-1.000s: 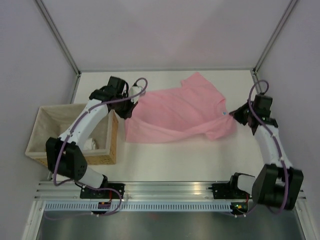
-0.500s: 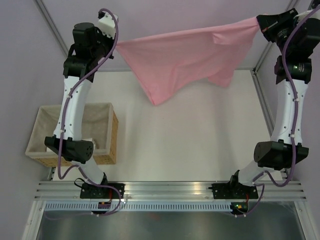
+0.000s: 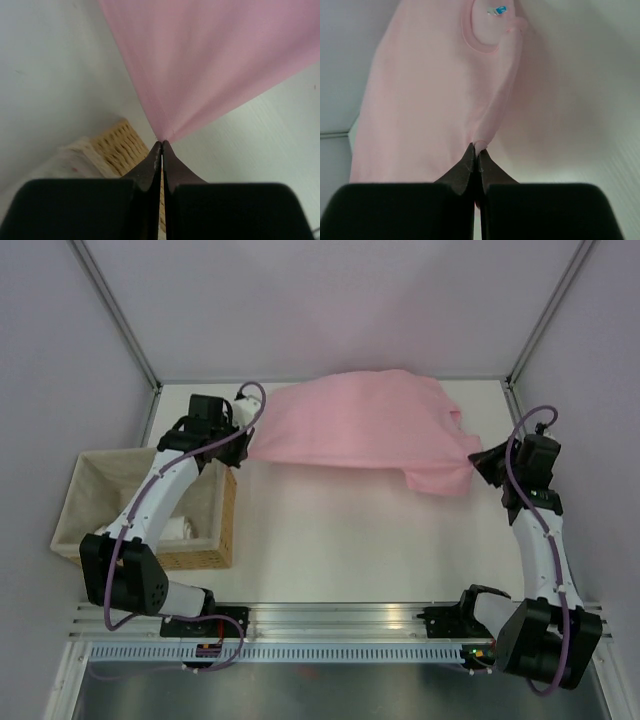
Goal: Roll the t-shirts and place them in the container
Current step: Fold the tshirt
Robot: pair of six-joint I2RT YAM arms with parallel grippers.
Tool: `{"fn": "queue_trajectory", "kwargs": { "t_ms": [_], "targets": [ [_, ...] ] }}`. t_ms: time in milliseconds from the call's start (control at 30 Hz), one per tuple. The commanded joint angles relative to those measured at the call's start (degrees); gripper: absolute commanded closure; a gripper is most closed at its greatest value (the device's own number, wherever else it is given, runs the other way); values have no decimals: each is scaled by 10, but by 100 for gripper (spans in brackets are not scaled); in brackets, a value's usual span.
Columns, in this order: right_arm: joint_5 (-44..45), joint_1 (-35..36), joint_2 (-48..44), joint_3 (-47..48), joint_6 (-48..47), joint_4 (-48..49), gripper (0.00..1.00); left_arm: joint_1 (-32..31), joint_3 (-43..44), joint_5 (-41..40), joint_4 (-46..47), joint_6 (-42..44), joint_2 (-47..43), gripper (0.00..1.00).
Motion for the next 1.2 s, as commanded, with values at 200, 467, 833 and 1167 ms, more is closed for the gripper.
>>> {"fn": "queue_trajectory", "kwargs": {
  "t_ms": [200, 467, 833, 1167],
  "targets": [
    [11, -3, -94, -199, -67, -38, 100, -2, -226, 25, 4, 79, -99, 98],
    [7, -3, -106, -256, -72, -41, 100, -2, -290, 32, 4, 89, -90, 98],
    [27, -3, -93, -229, -78, -24, 100, -4, -286, 9, 7, 102, -53, 98],
    [3, -1, 23, -167, -66, 44, 100, -28, -286, -40, 47, 65, -27, 98]
  ]
}}
